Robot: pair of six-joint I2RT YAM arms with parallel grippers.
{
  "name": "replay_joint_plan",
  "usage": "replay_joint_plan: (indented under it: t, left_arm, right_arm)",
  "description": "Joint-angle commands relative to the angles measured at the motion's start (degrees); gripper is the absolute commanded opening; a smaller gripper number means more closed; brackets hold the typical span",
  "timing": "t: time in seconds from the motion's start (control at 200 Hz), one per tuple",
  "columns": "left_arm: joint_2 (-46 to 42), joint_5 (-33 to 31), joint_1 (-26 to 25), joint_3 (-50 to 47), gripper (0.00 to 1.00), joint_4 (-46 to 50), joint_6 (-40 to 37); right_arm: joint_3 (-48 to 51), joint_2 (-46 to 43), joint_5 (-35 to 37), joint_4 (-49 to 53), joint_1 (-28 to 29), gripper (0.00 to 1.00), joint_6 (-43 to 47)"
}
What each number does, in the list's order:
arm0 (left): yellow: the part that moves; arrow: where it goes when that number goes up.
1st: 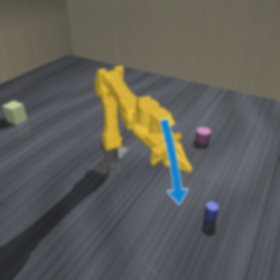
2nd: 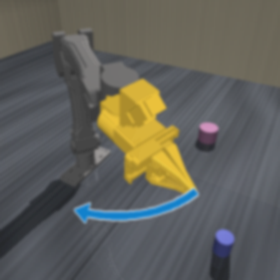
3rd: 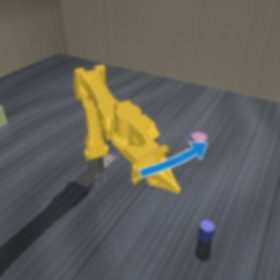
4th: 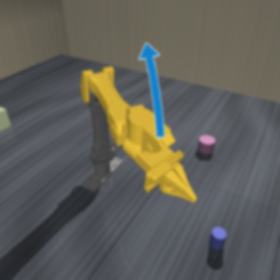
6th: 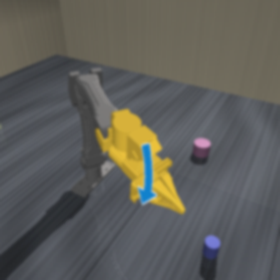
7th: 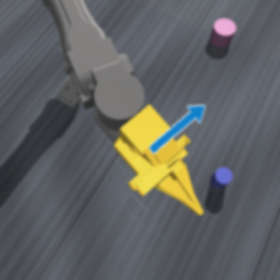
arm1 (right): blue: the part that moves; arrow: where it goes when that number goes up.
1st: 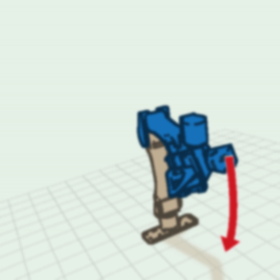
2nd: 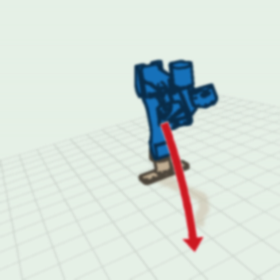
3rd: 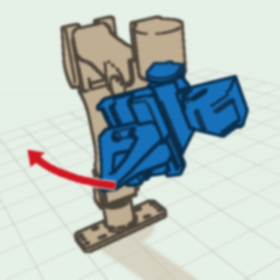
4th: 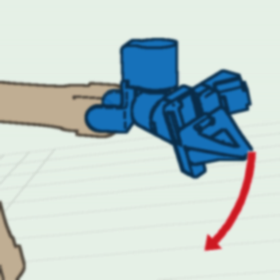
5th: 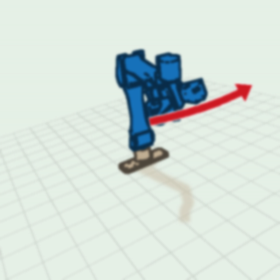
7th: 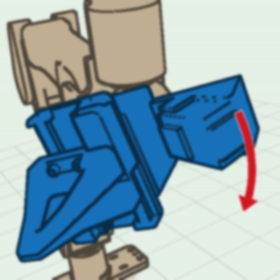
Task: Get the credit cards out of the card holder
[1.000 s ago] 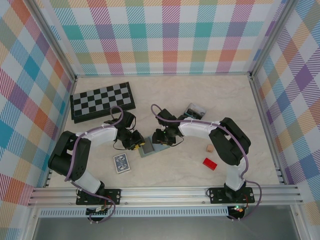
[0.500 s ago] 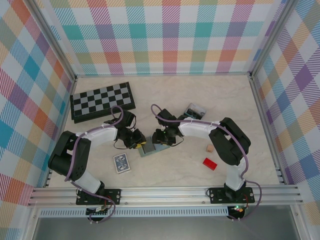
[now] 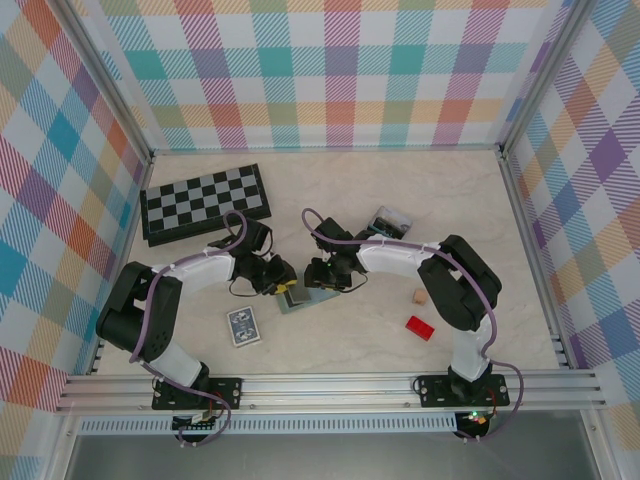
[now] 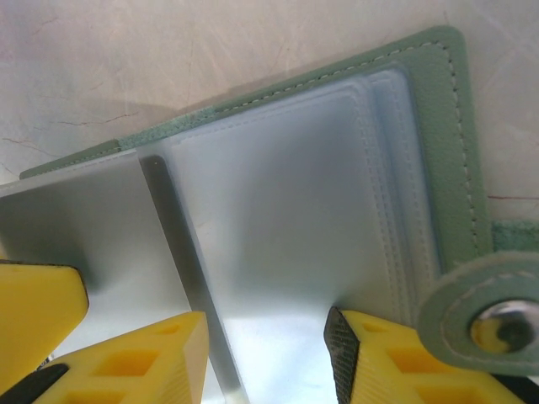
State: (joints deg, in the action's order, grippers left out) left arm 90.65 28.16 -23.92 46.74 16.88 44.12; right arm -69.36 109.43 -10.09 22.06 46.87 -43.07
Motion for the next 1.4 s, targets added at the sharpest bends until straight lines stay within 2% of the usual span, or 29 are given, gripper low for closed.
replay_joint_plan:
  t: [0.0, 0.16, 0.37, 0.545, 0.675, 0.78, 0.91, 1.18, 1.395]
  left_arm:
    - [-1.3, 2.7, -0.4, -0.6, 0.26, -3.5, 0.9]
    - [-1.2, 5.2, -0.6, -0.8, 0.26, -7.0, 2.7]
    - [0.8, 8.4, -2.2, 0.2, 0.32, -13.2, 6.2]
    - [3.6, 8.8, -4.7, 3.9, 0.40, -14.3, 6.8]
    - [3.7, 6.6, -4.2, 4.1, 0.44, -13.1, 7.0]
    - [1.9, 3.6, -2.5, 2.4, 0.43, -12.3, 7.9]
    - [-0.2, 0.2, -0.6, 0.3, 0.38, -9.4, 7.6]
    - [1.4, -0.4, -0.2, -1.1, 0.26, -8.7, 7.3]
    - [3.4, 1.1, -0.3, -0.5, 0.24, -9.7, 7.5]
  right_arm:
    - [1.9, -2.0, -0.9, -0.3, -0.3, 0.44, -0.1]
    - [4.0, -7.6, 1.2, -2.7, -0.6, 0.45, -0.1]
    - [7.1, -14.0, 7.6, -2.5, -1.4, 0.49, -0.9]
    - [9.4, -17.7, 11.4, -2.1, -2.0, 0.50, -1.2]
    - [9.8, -19.0, 12.0, -2.2, -2.0, 0.50, 0.4]
    - [9.4, -18.5, 10.5, -2.6, -2.0, 0.50, 2.1]
    - [7.4, -15.6, 6.3, -2.9, -1.9, 0.46, 4.4]
    - [0.9, -6.7, 0.9, -1.1, -1.8, 0.32, 6.2]
    - [-2.1, -2.2, 3.0, 2.0, -1.7, 0.30, 6.2]
